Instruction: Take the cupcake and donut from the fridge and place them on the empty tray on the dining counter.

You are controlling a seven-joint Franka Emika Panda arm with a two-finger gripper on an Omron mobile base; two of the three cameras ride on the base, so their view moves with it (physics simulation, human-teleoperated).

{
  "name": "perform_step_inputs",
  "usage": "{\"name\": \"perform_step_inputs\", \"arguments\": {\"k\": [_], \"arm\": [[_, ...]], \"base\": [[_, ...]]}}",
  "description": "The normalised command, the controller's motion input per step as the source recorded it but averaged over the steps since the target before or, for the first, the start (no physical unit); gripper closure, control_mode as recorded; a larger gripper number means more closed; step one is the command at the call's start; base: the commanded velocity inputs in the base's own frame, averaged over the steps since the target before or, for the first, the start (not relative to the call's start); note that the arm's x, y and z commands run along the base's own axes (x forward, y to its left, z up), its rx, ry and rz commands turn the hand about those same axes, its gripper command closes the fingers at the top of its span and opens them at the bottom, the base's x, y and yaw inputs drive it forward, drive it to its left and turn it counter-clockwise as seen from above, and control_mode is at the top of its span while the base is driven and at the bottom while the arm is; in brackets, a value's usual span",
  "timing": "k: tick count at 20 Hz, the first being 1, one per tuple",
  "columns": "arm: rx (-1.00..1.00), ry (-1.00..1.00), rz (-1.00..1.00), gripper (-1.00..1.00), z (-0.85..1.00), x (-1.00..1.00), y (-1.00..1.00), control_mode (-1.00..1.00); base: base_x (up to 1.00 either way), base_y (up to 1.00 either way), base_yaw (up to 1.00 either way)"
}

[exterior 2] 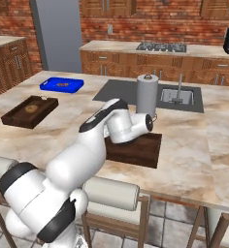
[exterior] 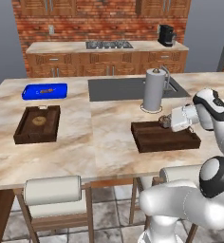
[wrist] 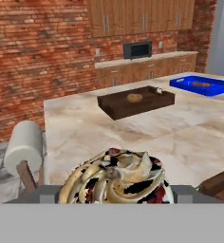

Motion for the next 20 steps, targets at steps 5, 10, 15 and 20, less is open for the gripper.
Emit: {"name": "perform_step_inputs", "arguments": {"k": [5, 10, 15, 20], "arm": [[0.0, 0.03, -0.12, 1.0, -0.32, 0.4, -0.13, -1.0], [0.0, 0.0, -0.07, 1.0, -0.39, 0.41, -0.24, -1.0], [0.0, 0.0, -0.05, 1.0, -0.31, 0.38, -0.17, -1.0], [0.0, 0.0, -0.03, 1.0, -0.26, 0.42, -0.04, -1.0]], "base": [[0.0, 0.0, 0.0], [0.0, 0.0, 0.0], [0.0, 0.0, 0.0], [0.0, 0.0, 0.0]]}}
